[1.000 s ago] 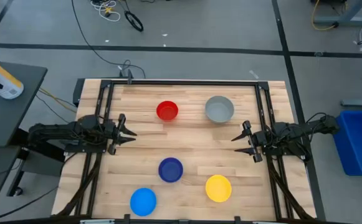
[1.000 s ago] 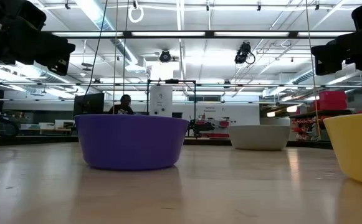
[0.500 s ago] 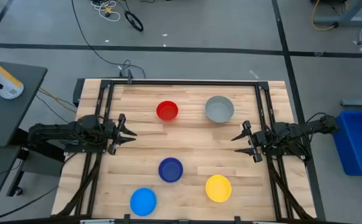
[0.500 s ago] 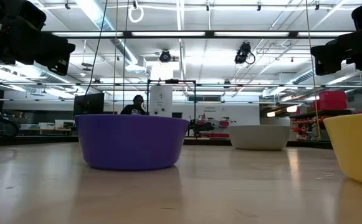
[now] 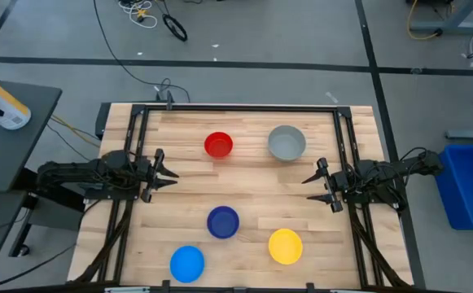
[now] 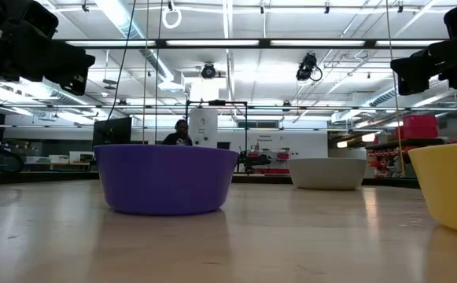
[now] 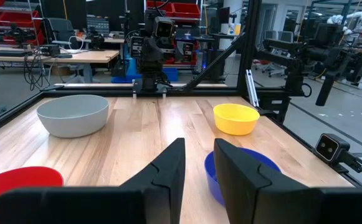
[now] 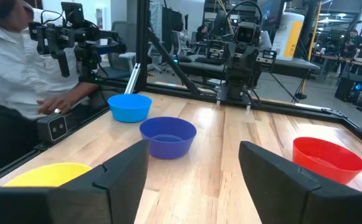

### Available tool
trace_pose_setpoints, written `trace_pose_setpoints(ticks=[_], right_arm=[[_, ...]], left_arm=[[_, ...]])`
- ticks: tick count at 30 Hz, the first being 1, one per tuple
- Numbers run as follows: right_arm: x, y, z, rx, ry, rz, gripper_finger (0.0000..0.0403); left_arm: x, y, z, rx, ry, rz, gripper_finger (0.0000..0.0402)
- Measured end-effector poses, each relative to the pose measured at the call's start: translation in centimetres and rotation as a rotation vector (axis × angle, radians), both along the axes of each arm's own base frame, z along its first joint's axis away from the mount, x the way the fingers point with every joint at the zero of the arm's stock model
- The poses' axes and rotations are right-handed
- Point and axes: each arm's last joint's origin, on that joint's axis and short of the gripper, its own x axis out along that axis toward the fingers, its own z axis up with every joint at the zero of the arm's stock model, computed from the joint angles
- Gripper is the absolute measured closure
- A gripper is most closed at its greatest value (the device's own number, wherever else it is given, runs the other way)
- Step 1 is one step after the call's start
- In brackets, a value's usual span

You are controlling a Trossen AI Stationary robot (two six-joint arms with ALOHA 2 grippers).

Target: Nest bowls inside each other

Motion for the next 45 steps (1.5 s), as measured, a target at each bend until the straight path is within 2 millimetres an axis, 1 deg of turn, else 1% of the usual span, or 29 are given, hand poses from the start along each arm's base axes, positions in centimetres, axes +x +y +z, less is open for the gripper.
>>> trace_pose_setpoints(ticks=[18,27,32,39,45], right_arm=[[0.0,0.0,0.0,0.000,0.000,0.000,0.0128],[0.0,0.0,0.1,0.000,-0.006,0.000,0.0150],[0.0,0.0,0.5,0.012,-0.045,0.000,0.0162],[0.0,0.0,1.2,0.079,-0.103,0.002,0.0174],[-0.1,0.0,1.8,0.081,-0.176,0.002,0.0182]], left_arm=[[0.0,0.0,0.0,0.000,0.000,0.000,0.0308],[0.0,0.0,0.0,0.000,0.000,0.000,0.0308],[0.0,0.0,0.0,0.000,0.000,0.000,0.0308],[0.0,0.0,0.0,0.000,-0.001,0.000,0.0308],[0.0,0.0,0.0,0.000,0.000,0.000,0.0308]])
